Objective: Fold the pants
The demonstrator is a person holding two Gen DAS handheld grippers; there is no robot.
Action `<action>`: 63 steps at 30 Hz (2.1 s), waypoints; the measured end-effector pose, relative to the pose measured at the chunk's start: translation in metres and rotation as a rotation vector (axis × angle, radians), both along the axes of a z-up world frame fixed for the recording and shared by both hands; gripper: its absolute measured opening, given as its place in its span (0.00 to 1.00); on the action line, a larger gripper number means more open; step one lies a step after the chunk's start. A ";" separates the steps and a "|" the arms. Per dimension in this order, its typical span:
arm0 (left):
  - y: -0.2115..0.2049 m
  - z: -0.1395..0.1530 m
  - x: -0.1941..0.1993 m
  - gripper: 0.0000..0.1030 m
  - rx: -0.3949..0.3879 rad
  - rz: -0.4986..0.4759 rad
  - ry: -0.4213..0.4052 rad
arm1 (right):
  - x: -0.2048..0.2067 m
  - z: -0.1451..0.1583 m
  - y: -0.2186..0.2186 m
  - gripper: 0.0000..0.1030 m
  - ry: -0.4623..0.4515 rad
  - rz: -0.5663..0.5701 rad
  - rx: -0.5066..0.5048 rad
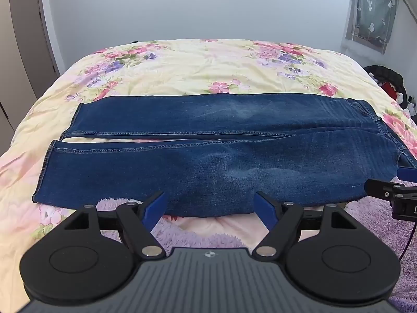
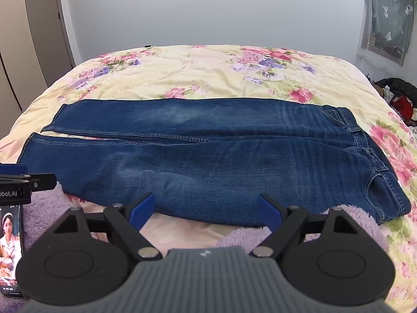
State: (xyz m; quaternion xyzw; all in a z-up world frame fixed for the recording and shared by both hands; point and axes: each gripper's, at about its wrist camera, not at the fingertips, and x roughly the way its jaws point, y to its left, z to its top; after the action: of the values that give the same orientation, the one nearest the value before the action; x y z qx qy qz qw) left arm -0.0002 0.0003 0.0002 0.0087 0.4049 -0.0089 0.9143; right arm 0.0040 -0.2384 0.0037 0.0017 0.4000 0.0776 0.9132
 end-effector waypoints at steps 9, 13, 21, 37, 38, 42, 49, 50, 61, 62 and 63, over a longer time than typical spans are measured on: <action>0.000 0.000 0.000 0.86 0.002 -0.006 0.000 | -0.006 0.003 -0.001 0.79 -0.010 0.002 0.005; 0.000 0.000 0.000 0.86 0.003 -0.006 0.001 | -0.004 0.004 0.002 0.79 -0.008 0.003 0.002; -0.001 0.001 -0.001 0.86 0.002 -0.006 -0.001 | -0.003 0.000 0.003 0.79 -0.010 0.012 0.006; -0.004 0.002 0.001 0.86 0.005 -0.009 -0.001 | -0.004 -0.002 0.004 0.79 -0.003 0.021 0.010; -0.004 0.002 0.001 0.86 0.005 -0.009 -0.001 | -0.004 -0.003 0.005 0.79 -0.003 0.023 0.009; -0.004 0.002 0.001 0.86 0.005 -0.010 -0.001 | -0.003 -0.003 0.004 0.79 -0.004 0.024 0.009; -0.009 0.004 -0.002 0.86 0.008 -0.015 -0.003 | -0.003 -0.003 0.003 0.79 -0.004 0.022 0.013; -0.009 0.005 -0.002 0.86 0.007 -0.016 -0.003 | -0.003 -0.003 0.003 0.79 -0.004 0.022 0.014; -0.010 0.005 -0.002 0.86 0.005 -0.020 -0.002 | -0.002 -0.003 0.001 0.79 -0.002 0.021 0.019; -0.011 0.006 -0.002 0.86 0.006 -0.021 -0.001 | -0.002 -0.003 0.001 0.79 -0.002 0.021 0.019; -0.011 0.005 -0.001 0.86 0.006 -0.021 -0.001 | -0.002 -0.003 0.001 0.79 -0.002 0.020 0.019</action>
State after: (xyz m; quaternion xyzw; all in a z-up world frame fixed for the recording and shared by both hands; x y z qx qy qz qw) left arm -0.0016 -0.0105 0.0051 0.0159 0.4043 -0.0173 0.9143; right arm 0.0018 -0.2376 0.0003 0.0064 0.3985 0.0905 0.9127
